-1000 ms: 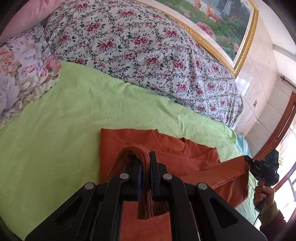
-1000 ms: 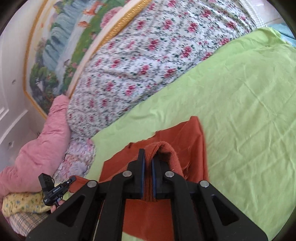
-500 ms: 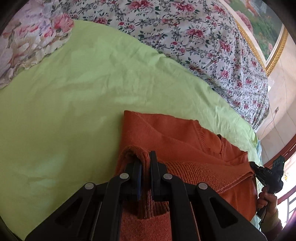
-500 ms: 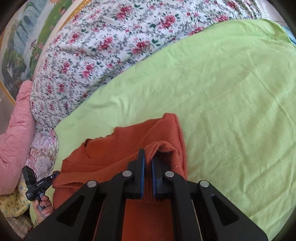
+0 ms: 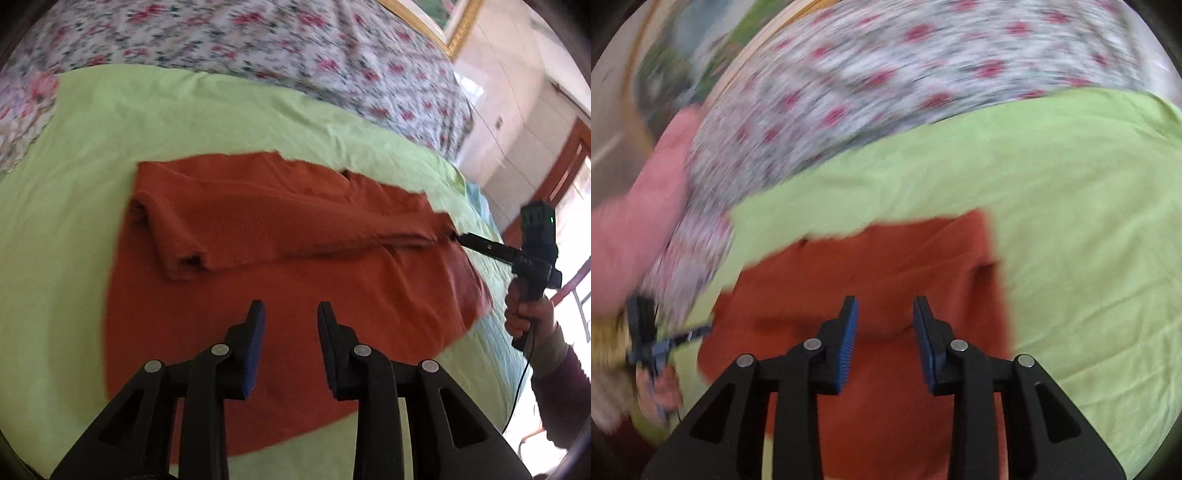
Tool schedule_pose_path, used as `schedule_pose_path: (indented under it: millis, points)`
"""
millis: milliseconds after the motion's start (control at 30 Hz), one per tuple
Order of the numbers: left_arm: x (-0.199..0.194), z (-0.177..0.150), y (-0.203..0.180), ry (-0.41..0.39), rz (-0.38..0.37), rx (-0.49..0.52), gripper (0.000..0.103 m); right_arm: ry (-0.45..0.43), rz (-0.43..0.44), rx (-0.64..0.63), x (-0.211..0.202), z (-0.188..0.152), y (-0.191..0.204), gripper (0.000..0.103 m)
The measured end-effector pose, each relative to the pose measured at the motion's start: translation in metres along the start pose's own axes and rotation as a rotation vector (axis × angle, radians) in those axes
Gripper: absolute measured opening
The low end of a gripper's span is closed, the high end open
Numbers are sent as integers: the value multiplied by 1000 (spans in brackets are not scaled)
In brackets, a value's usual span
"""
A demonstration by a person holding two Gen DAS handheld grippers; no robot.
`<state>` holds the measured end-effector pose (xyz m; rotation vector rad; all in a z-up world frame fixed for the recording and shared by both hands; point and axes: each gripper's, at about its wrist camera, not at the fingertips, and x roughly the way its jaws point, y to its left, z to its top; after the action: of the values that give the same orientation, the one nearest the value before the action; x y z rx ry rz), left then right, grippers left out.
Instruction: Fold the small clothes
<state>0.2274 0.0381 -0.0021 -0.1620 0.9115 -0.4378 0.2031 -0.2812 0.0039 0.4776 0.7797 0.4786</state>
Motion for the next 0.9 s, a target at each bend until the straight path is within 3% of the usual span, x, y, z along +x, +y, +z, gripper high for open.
schedule_pose_path:
  millis: [67,133,267,400,533,600,733,900]
  points:
    - [25,-2,-26,69,-6,71,29,129,50,-97,23,-13,28,32]
    - [48,1,-36,122,40,115,29,239,77,-178,47,-23,48,32]
    - [70,36,-28,136,111,132,31,335,-10,-272,86,-21,53,32]
    - [82,79,3,93,177,61,28,257,-158,-212,101,17,22,32]
    - [89,121,38,22,296,-27,28,86,-309,-81,102,61,-11,32]
    - [88,136,59,-7,347,-103,29,27,-343,-6,101,77,-28,32]
    - [72,139,85,-41,306,-216,29,-24,-328,107,86,85,-44,32]
    - [34,101,71,-78,236,-222,29,-58,-272,81,46,58,-28,34]
